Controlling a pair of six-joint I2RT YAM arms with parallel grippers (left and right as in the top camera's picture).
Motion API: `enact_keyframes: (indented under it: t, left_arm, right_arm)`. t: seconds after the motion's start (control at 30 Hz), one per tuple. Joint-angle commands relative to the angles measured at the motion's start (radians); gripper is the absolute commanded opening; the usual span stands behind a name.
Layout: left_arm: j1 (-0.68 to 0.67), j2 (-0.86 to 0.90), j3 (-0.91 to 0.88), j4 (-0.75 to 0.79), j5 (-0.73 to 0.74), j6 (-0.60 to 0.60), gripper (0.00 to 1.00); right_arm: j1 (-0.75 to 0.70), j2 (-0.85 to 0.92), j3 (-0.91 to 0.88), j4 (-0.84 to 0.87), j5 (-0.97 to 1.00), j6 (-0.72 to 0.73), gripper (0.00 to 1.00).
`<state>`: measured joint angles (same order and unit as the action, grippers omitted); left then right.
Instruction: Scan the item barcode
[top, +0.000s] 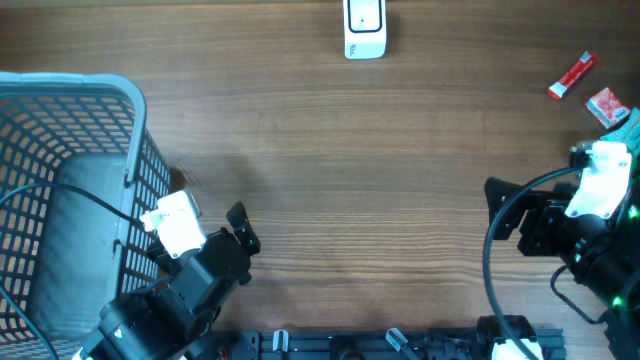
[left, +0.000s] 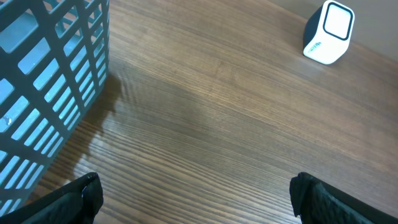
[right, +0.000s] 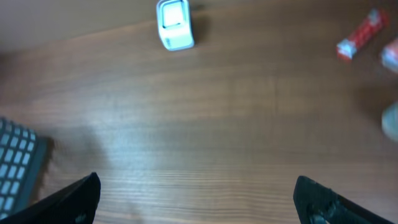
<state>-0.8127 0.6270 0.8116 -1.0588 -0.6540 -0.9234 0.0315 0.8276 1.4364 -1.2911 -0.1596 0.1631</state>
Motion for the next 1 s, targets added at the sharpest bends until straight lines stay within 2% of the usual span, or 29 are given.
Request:
enact_keyframes:
  t: [0.0,0.1,0.2,0.27,0.37,0.43,0.57,0.73,0.97]
  left_arm:
    - [-0.006,-0.002,0.003,-0.001,-0.016,-0.008,1.00]
    - [-0.006,-0.002,0.003,-0.001,-0.016,-0.008,1.00]
    - [-0.006,-0.002,0.003,-0.001,-0.016,-0.008,1.00]
    - [-0.006,-0.002,0.003,-0.001,-0.016,-0.008,1.00]
    - [-0.006,-0.002,0.003,-0.001,-0.016,-0.008,1.00]
    - [-0.006,-0.002,0.003,-0.001,-0.016,-0.008,1.00]
    - [-0.006,-0.002,0.003,-0.001,-0.016,-0.008,1.00]
    - [-0.006,-0.002,0.003,-0.001,-0.016,-0.008,1.00]
    - [-0.006,-0.002,0.003,-0.001,-0.016,-0.008,1.00]
  right_arm:
    - [0.003,0.003,-0.005,0.075,-0.094,-0.224,1.00]
    - [0.003,0.001,-0.015,0.137,-0.165,-0.331,1.00]
    - [0.003,-0.006,-0.056,0.192,-0.165,-0.325,1.00]
    - [0.003,-0.042,-0.131,0.296,-0.165,-0.319,1.00]
    - [-0.005,-0.161,-0.313,0.495,-0.182,-0.280,1.00]
    - [-0.037,-0.317,-0.504,0.660,-0.182,-0.169,1.00]
    - [-0.070,-0.527,-0.694,0.843,-0.179,-0.154,1.00]
    - [-0.070,-0.714,-0.860,1.023,-0.181,-0.189,1.00]
    - [-0.071,-0.823,-1.046,1.249,-0.209,-0.186,1.00]
